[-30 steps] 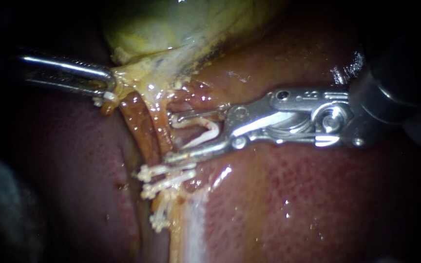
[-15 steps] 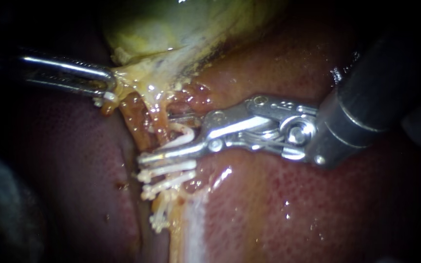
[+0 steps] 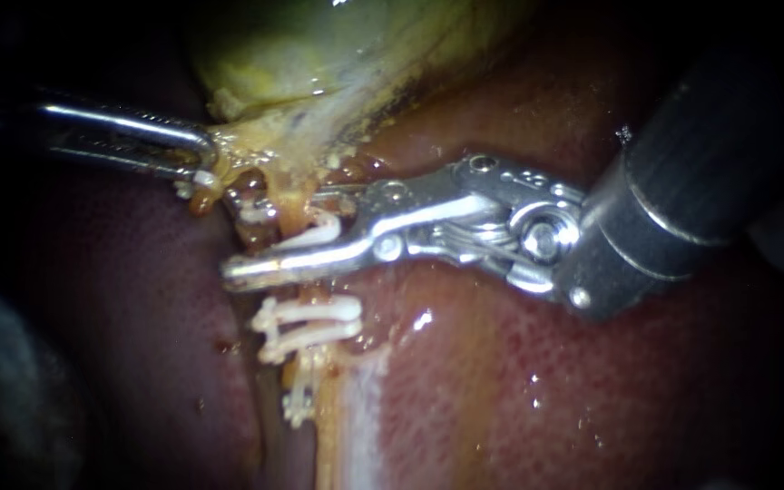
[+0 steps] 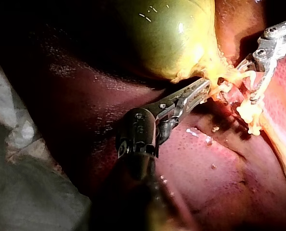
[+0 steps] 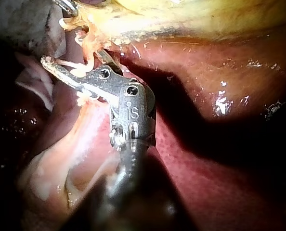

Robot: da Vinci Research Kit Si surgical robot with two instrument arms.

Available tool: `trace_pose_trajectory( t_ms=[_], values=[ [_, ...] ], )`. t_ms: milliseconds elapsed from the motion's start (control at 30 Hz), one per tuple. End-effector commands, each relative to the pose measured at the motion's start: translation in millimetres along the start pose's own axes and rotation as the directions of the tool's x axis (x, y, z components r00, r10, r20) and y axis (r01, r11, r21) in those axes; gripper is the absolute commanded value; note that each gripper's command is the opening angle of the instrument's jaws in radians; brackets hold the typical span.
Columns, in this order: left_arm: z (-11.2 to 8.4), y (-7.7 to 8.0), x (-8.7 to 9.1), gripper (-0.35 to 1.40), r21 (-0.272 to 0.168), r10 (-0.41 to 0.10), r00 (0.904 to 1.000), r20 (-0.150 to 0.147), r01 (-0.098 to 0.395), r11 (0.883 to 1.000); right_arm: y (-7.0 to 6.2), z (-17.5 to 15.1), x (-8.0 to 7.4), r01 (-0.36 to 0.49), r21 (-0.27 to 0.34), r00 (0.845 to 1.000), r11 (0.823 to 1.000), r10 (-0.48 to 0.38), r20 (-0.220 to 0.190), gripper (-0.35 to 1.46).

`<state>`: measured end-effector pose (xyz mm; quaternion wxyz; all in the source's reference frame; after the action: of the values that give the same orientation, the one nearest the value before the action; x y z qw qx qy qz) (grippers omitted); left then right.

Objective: Clipping third clip right tube

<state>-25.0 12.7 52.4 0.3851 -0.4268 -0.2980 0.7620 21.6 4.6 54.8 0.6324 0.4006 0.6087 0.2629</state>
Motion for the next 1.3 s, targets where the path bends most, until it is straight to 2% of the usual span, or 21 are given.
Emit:
trace_pose_trajectory(
  t_ms=[33, 333, 633, 767, 933, 1067, 1200, 1300],
  values=[
    [0.0, -0.1, 0.0, -0.35, -0.001, 0.0, 1.0, 0.0, 0.0, 1.0, -0.2, 0.1, 0.3, -0.005, 0.007, 1.0, 1.0, 0.005, -0.002, 0.48],
    [0.1, -0.1, -0.1, -0.35, 0.0, 0.0, 1.0, 0.0, 0.0, 1.0, -0.2, 0.1, 0.5, -0.066, 0.015, 0.998, 0.998, 0.066, -0.01, 0.41],
    [0.1, -0.1, 0.0, -0.35, 0.0, 0.0, 1.0, 0.0, 0.0, 1.0, -0.2, 0.0, 0.5, -0.12, -0.009, 0.992, 0.993, 0.119, -0.027, 0.25],
    [0.1, -0.1, 0.0, -0.35, 0.0, 0.0, 1.0, 0.0, 0.0, 1.0, -0.3, -0.1, 0.5, -0.138, -0.013, 0.99, 0.99, 0.137, -0.031, 0.12],
    [0.1, -0.1, 0.0, -0.35, 0.0, 0.0, 1.0, 0.0, 0.0, 1.0, -0.4, -0.4, 0.5, -0.208, -0.02, 0.978, 0.978, 0.207, -0.038, -0.07],
    [0.1, -0.1, 0.0, -0.35, 0.0, 0.0, 1.0, 0.0, 0.0, 1.0, -0.5, -0.6, 0.4, -0.259, -0.017, 0.965, 0.966, 0.259, -0.037, -0.35],
    [0.1, -0.1, 0.0, -0.35, 0.0, 0.0, 1.0, 0.0, 0.0, 1.0, -0.8, -1.0, 0.1, -0.298, -0.014, 0.954, 0.954, 0.297, -0.034, -0.35],
    [0.1, -0.2, 0.0, -0.35, -0.001, 0.001, 1.0, 0.0, -0.001, 1.0, -0.9, -1.0, 0.0, -0.298, -0.005, 0.954, 0.955, 0.297, -0.025, -0.35]
  ],
)
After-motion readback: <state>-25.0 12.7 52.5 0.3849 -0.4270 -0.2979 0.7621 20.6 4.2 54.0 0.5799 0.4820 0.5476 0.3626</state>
